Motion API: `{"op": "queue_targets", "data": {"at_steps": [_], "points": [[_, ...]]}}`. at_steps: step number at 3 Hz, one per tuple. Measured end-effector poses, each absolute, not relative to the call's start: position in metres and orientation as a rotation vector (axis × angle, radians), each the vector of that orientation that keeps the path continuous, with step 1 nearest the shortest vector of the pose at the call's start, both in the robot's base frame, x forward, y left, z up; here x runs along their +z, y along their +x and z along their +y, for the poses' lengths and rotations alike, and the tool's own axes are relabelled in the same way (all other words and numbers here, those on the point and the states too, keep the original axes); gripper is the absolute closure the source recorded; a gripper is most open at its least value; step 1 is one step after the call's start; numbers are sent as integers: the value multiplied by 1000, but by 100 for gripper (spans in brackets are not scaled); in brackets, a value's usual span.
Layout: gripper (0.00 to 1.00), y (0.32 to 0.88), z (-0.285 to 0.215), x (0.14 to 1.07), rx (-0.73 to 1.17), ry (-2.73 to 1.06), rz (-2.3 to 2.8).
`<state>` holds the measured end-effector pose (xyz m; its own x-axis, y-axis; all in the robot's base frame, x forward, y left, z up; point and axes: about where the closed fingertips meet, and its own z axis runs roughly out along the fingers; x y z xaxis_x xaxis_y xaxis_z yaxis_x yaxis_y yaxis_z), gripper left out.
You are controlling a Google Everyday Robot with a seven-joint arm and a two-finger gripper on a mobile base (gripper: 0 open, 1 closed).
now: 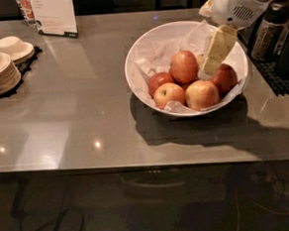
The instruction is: Pick apple from white bowl
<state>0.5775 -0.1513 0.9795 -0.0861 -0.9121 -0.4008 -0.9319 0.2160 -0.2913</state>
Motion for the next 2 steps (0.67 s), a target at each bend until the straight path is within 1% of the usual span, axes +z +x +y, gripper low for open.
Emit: {"op": "queue_targets", "data": {"at_steps": [1,2], "points": [[0,602,-146,970,134,-1593,1948],[0,607,-143,970,133,-1581,1938]]}}
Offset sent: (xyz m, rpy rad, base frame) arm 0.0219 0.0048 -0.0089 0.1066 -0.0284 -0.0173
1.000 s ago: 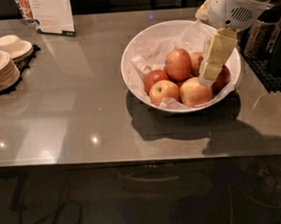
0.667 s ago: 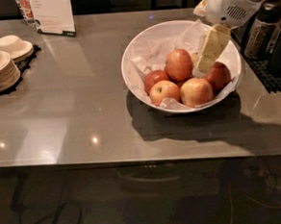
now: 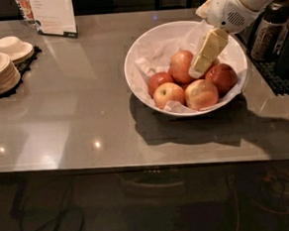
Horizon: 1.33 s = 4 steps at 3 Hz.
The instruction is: Pick apple from white bowl
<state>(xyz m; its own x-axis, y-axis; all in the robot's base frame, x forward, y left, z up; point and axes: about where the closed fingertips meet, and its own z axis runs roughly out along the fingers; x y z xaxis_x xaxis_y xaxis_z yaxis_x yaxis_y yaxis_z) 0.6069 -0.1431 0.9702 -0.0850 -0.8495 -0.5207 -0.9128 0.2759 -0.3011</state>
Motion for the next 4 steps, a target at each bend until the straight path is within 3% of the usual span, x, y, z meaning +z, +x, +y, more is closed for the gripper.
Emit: {"op": "queue_targets", "data": {"at_steps": [2,4], "points": [[0,616,-117,942,195,-1624,1934],[0,622,-139,939,168,-1597,1971]]}}
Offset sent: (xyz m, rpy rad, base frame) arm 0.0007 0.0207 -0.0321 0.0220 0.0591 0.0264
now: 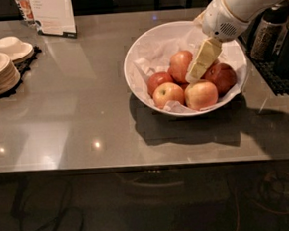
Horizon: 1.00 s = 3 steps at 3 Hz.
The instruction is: Pick apple from white bowl
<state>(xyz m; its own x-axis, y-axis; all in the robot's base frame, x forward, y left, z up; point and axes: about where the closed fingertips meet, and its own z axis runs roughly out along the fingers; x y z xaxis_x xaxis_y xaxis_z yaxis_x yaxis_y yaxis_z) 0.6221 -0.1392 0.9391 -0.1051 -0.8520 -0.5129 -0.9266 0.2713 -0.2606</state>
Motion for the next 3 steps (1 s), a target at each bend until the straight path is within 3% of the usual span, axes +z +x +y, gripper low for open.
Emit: {"op": "queue_targets", "data": {"at_steps": [2,3], "points": [[0,638,-144,914,184,-1569,2020],[19,638,-144,914,185,-1569,2020]]}}
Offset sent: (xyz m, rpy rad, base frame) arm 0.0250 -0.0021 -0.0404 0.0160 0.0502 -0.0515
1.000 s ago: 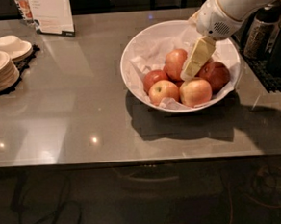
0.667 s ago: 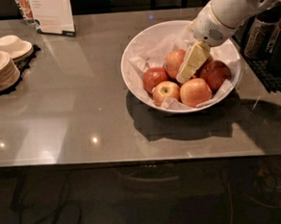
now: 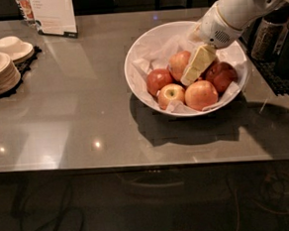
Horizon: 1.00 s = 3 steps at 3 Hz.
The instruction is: Pick apple from white bowl
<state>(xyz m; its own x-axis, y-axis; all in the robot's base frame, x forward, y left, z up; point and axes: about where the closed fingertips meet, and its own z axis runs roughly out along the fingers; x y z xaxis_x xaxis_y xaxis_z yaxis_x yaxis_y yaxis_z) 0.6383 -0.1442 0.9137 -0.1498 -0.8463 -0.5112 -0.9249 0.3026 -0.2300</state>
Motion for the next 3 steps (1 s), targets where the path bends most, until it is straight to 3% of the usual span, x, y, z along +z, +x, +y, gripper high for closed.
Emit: {"op": "queue_targets", "data": {"at_steps": [3], "points": [[89,638,-144,914,185,-1569,2020]]}}
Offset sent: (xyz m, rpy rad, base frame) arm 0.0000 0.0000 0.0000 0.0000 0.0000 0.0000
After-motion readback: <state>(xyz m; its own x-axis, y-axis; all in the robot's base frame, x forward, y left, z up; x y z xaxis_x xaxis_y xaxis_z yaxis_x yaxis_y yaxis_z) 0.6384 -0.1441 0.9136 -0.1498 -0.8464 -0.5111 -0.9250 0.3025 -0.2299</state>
